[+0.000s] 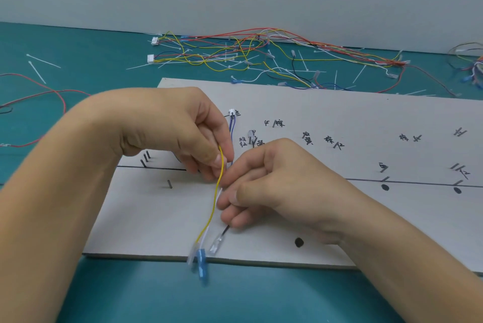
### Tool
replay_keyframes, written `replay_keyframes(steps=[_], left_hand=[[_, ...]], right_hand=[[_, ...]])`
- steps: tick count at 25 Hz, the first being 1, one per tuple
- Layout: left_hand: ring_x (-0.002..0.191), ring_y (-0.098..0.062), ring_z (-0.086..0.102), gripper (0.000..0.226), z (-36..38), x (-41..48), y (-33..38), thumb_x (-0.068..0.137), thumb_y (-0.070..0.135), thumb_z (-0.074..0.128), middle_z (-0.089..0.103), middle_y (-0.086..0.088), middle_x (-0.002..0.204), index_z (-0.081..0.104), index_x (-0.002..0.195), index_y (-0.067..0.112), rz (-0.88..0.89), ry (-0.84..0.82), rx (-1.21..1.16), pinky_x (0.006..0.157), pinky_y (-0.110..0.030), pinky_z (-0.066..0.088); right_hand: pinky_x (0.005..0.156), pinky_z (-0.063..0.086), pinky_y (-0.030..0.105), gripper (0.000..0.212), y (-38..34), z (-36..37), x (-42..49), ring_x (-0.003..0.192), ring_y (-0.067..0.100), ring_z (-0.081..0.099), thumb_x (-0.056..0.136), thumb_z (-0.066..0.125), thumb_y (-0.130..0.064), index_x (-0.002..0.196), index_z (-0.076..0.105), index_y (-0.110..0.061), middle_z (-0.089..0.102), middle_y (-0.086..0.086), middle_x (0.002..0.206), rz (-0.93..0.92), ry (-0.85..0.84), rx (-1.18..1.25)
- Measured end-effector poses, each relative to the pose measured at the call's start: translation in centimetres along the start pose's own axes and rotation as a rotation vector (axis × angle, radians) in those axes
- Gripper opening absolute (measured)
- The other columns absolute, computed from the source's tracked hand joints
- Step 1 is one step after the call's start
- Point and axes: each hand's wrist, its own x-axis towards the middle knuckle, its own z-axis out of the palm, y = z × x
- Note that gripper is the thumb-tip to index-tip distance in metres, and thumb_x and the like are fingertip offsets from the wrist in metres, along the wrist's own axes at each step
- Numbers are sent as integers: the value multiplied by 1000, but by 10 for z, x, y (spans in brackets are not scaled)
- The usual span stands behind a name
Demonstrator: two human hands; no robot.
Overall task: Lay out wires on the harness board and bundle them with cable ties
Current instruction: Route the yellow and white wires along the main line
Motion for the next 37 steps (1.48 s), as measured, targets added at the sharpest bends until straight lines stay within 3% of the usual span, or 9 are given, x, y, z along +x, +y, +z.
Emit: replay_keyframes(steps=[7,12,18,23,27,30,32,34,37], left_hand=[[66,-29,77,15,7,0,3,84,-6,75,78,-19,79,67,95,0,-94,74,-47,56,-28,61],[65,-26,78,15,6,-2,4,81,1,81,78,-15,73,81,81,15,-94,118,48,56,-26,60],[64,-18,77,6,14,1,8,80,5,79,77,-10,68,81,81,11,-125,148,161,53,-21,58],[62,-13,76,3,15,-3,13,78,13,80,77,-3,67,80,78,16,-138,149,243,59,-25,61],[58,-6,73,10,21,-9,20,70,22,79,77,5,66,77,80,23,-150,159,364,51,-23,57],[57,-6,72,18,24,-11,23,69,22,80,76,8,68,73,85,27,-150,160,445,59,-32,59],[55,-7,71,39,25,-18,21,72,20,82,76,11,71,59,97,40,-121,195,428,61,-36,61],[53,-8,70,56,28,-33,14,72,22,86,76,15,73,43,93,50,-98,291,344,64,-45,62],[49,6,62,52,41,-61,1,49,56,86,69,31,67,50,86,57,-172,398,413,64,-37,58]], right_hand=[[66,64,33,11,1,1,2,76,32,78,92,57,9,92,68,6,76,22,82,-10,-13,49],[62,64,34,12,2,6,1,67,29,76,96,63,-3,89,68,5,75,19,77,-26,16,-7],[67,64,41,32,3,11,0,69,32,76,103,56,-20,97,68,9,75,24,86,-15,6,78],[60,63,41,44,3,13,1,65,38,73,104,50,-25,97,65,15,71,33,85,2,-18,211],[62,63,37,22,6,13,2,67,32,74,98,60,-6,92,66,14,74,28,85,-30,-18,130],[61,64,35,11,10,15,2,66,29,73,94,60,6,91,65,15,74,27,86,-48,-4,109],[61,63,36,12,11,15,2,65,29,73,94,58,6,93,64,16,75,26,85,-56,1,122],[62,64,37,14,11,15,3,65,29,73,96,58,3,94,64,16,75,24,82,-55,7,137],[66,65,39,15,12,13,5,67,30,74,98,54,3,95,67,9,75,20,80,-31,3,133]])
